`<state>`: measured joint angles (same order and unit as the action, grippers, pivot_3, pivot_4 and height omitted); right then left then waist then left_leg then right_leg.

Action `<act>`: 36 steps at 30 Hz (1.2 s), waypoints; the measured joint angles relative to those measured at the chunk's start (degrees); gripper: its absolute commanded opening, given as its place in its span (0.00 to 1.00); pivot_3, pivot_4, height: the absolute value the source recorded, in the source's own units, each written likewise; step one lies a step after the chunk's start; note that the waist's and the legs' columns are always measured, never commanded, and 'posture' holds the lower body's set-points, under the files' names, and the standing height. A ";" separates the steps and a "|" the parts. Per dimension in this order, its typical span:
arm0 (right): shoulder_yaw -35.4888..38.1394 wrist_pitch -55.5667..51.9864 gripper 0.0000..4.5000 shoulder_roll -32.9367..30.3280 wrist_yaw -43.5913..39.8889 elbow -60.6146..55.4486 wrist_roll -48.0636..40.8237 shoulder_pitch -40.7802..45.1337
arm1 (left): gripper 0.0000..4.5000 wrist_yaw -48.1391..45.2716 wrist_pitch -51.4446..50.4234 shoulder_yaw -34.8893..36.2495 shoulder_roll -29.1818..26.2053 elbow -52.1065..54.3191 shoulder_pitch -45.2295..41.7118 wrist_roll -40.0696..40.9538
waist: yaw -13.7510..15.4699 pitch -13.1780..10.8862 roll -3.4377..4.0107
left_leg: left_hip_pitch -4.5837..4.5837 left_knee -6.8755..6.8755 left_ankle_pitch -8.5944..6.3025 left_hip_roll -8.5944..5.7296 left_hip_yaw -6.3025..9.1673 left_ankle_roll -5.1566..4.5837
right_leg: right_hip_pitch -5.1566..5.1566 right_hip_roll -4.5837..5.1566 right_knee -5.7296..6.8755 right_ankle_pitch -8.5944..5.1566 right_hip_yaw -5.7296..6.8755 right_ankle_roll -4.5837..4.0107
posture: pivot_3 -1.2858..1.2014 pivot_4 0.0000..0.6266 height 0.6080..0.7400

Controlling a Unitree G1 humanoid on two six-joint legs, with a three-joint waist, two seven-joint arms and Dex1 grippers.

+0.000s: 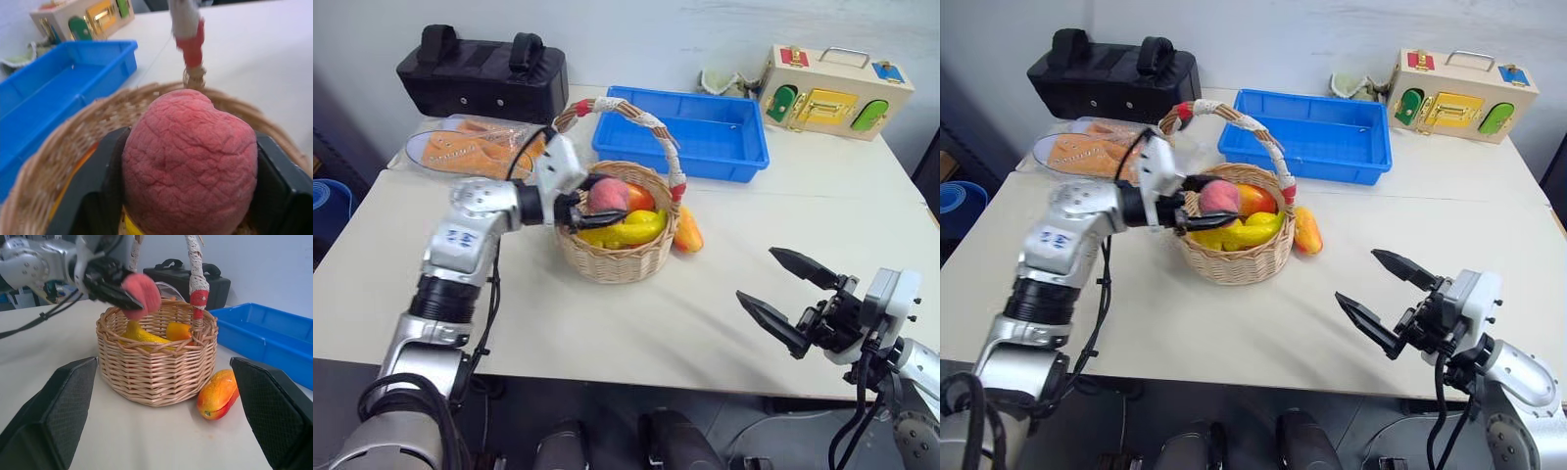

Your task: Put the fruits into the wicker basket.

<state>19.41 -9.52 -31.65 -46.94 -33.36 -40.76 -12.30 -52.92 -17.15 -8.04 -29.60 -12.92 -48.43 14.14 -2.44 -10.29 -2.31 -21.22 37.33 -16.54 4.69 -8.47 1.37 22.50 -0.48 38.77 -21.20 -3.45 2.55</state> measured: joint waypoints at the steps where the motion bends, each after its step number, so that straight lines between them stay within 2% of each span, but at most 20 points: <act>1: -0.36 0.43 1.00 0.46 0.02 -0.01 0.27 -0.22 | 0.94 0.37 0.44 0.00 0.20 -0.66 -0.30 -0.33 | -0.03 0.00 0.00 | 0.00 -0.02 0.01 0.01 0.00 0.01 | 0.02 0.00 0.00 0.00 0.00 0.00 | 0.52 0.24 1.00; 2: -0.60 0.84 1.00 0.85 0.00 -0.01 0.66 -0.67 | 0.99 0.61 1.08 0.17 0.23 -1.06 -0.59 -0.73 | -0.02 0.00 0.01 | 0.01 -0.04 0.01 0.01 0.00 0.01 | 0.02 0.00 0.01 0.00 0.00 0.00 | 0.52 0.24 1.00; 11: -1.71 5.00 1.00 3.68 -0.50 0.28 3.95 -4.73 | 0.99 -3.30 6.06 4.33 -0.69 2.41 3.39 1.95 | 0.07 0.00 0.01 | 0.04 0.00 0.02 0.02 -0.01 0.04 | 0.00 0.01 0.08 0.00 0.01 0.00 | 0.52 0.24 1.00; 16: -2.81 7.49 1.00 4.74 -1.20 2.70 5.54 -4.48 | 0.99 -7.92 8.25 8.70 -4.02 6.42 8.13 5.77 | -0.15 0.00 0.02 | 0.07 0.02 0.03 0.01 -0.02 0.04 | -0.02 0.02 0.11 0.00 0.02 -0.01 | 0.52 0.24 1.00; 20: -0.99 11.15 1.00 4.74 -2.34 7.96 6.79 -3.04 | 0.99 -13.11 8.96 12.68 -7.81 8.51 14.73 9.98 | -0.53 0.00 0.02 | 0.07 0.01 0.03 0.01 0.00 0.04 | -0.03 0.03 0.11 -0.01 0.04 -0.02 | 0.52 0.24 1.00; 29: 4.06 17.21 1.00 4.37 -3.91 15.92 8.86 -4.51 | 0.99 -13.02 4.88 23.39 -12.68 15.38 26.97 17.08 | -0.67 -0.01 0.03 | 0.10 -0.06 0.01 0.01 0.04 0.01 | -0.08 0.06 0.07 -0.01 0.04 -0.02 | 0.52 0.24 1.00; 34: 7.44 20.65 1.00 4.69 -2.51 18.34 12.33 -10.82 | 0.99 -14.57 4.50 30.69 -16.51 9.73 39.41 17.49 | -1.06 0.01 0.06 | 0.15 -0.24 -0.02 0.05 0.06 0.06 | -0.03 0.05 0.02 -0.13 0.10 -0.23 | 0.52 0.24 1.00; 36: 7.64 20.84 1.00 4.78 -2.12 19.80 13.25 -11.21 | 0.99 -15.32 4.44 31.35 -16.73 8.73 41.25 17.47 | -1.04 0.00 0.06 | 0.14 -0.21 -0.06 0.02 0.06 -0.01 | -0.06 0.12 0.02 -0.12 0.10 -0.23 | 0.52 0.24 1.00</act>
<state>27.05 11.32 -26.87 -49.06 -13.57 -27.51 -23.51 -68.24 -12.71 23.32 -46.33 -4.18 -7.18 31.61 -3.48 -10.29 -2.26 -21.08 37.12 -16.60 4.71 -8.41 1.36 22.44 -0.36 38.79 -21.32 -3.35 2.33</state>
